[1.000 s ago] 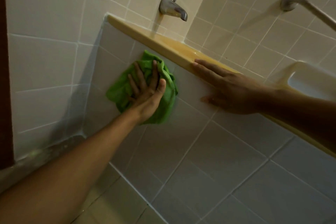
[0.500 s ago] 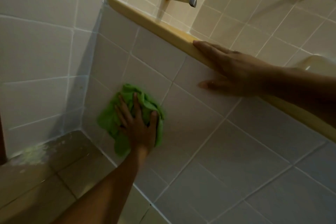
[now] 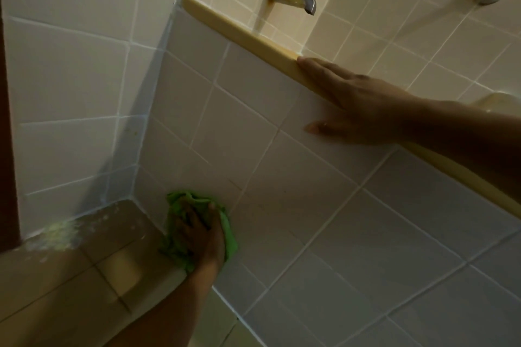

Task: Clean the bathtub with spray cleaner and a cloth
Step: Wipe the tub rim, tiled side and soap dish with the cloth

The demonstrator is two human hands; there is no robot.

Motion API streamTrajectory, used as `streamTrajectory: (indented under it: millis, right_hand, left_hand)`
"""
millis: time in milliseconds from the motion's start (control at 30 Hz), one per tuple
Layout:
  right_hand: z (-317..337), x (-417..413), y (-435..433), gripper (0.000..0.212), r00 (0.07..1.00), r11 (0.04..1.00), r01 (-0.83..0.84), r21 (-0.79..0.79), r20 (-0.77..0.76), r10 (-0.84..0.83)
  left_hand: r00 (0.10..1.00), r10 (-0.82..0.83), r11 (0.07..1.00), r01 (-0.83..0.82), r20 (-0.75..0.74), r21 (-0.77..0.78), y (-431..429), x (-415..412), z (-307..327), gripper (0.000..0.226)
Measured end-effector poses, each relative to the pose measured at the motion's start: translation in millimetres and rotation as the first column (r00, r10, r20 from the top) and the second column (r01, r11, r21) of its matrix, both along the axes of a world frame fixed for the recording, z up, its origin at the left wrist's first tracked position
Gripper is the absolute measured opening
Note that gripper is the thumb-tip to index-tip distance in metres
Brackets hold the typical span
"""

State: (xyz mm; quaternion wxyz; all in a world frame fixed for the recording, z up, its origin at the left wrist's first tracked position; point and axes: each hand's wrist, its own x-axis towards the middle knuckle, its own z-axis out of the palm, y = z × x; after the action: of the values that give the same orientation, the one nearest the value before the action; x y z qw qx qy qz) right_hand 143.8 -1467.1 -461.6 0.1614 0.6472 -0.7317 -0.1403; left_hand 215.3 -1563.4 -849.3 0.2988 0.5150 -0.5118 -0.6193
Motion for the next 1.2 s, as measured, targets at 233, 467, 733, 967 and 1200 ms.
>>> streamTrajectory:
  millis: [233, 467, 733, 967, 1200]
  right_hand:
    - [-2, 3, -11, 0.104, 1.000, 1.000, -0.023, -0.013, 0.010, 0.024]
    - [3, 3, -19, 0.078, 0.993, 0.999, 0.013, -0.047, 0.121, -0.007]
    - [3, 5, -22, 0.073, 0.987, 0.997, 0.058, -0.053, 0.152, -0.049]
    - [4, -1, -24, 0.072, 0.984, 0.995, 0.033, -0.091, 0.178, -0.017]
    - [-5, -15, -29, 0.059, 0.980, 0.990, -0.030, -0.135, 0.193, 0.056]
  left_hand:
    - [0.998, 0.056, 0.908, -0.035, 0.039, -0.417, 2, -13, 71, 0.094]
    - [0.993, -0.099, 0.666, 0.021, -0.061, -0.746, 12, -6, 133, 0.078]
    - [0.918, -0.374, 0.391, 0.287, 0.134, -0.875, 58, 10, 83, 0.070]
    - [0.962, -0.240, 0.414, 0.224, 0.132, -0.882, 23, 4, 93, 0.075]
    - [0.999, -0.033, 0.424, 0.022, 0.009, -0.905, -47, -2, 145, 0.074]
